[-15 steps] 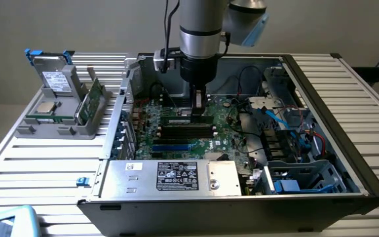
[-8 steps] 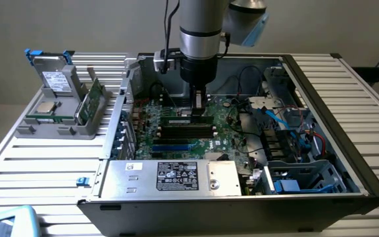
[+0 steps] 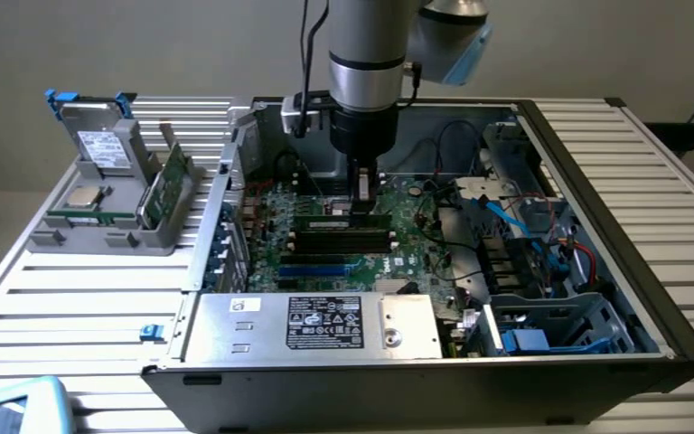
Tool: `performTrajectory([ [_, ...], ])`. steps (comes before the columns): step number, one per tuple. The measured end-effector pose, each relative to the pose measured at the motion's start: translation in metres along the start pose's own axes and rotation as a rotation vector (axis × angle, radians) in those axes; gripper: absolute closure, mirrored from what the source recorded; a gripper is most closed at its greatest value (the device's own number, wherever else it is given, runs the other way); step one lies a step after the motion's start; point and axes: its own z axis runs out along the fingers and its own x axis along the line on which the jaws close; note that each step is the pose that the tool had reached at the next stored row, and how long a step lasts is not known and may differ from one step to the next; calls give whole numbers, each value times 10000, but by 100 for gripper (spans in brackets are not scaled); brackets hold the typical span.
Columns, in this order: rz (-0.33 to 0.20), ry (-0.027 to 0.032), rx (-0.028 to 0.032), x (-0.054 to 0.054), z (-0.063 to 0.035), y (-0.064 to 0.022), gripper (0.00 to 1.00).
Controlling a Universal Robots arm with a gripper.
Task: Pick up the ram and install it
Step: 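Insert the ram into the slot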
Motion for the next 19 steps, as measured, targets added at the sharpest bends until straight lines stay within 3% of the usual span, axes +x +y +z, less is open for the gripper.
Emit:
performTrajectory([
  [3, -1, 4, 33, 2, 13, 0, 87],
  [11, 1, 31, 38, 22, 47, 1, 87],
  [19, 1, 232, 79, 19, 112, 14, 87],
])
